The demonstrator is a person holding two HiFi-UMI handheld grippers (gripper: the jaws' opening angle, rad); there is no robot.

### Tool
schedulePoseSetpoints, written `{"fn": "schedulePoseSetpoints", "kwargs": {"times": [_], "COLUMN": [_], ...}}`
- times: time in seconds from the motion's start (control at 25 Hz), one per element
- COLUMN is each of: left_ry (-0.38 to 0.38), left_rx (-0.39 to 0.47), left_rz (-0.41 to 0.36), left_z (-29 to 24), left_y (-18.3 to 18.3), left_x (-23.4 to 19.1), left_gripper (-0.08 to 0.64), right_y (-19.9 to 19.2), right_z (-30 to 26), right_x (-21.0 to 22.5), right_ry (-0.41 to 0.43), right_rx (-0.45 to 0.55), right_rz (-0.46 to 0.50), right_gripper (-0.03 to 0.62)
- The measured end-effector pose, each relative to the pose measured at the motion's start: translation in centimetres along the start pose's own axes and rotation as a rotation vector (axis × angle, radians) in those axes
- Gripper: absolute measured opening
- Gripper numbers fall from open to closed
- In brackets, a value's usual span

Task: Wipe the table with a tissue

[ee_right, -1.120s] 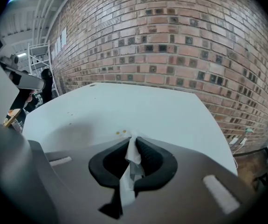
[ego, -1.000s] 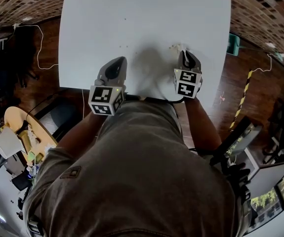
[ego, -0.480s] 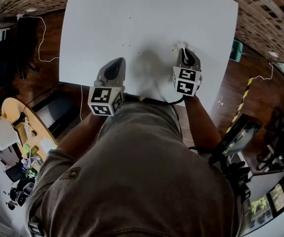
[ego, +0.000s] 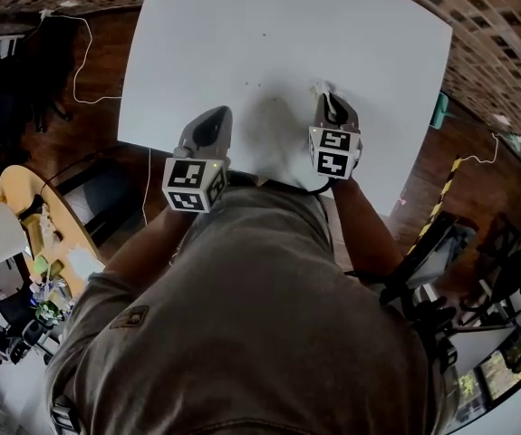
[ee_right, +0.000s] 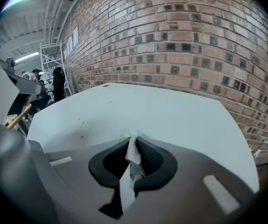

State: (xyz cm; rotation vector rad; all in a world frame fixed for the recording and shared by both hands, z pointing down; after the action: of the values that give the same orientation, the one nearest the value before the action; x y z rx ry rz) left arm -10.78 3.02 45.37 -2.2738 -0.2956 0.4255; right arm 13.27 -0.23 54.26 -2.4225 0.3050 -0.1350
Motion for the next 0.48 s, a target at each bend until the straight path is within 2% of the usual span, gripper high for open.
{"fn": "schedulePoseSetpoints", "kwargs": {"times": [0.48], "left_ry": [0.019], "left_rx": [0.009], "left_rz": [0.029], "left_z": [2.2], "left_y": [-0.7], "left_x": [-4.5], "left_gripper": [0.002], "right_y": [1.7], "right_z": [-1.4], "right_x": [-5.9], "right_ry": [0.036], "right_rx": [-0.001], "right_rz": [0.043], "right_gripper": [0.035]}}
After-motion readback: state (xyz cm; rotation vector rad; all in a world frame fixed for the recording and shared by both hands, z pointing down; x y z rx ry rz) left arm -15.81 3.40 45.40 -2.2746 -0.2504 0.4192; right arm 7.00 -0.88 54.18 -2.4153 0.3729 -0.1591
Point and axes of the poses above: the fingertips, and each gripper's own axes: z backward along the fingers, x to its right, y out of its top, the point moved 6 cm from there along z, backward along the fingers, and after that the axes turned 5 degrees about -x, right-handed, at the moved point
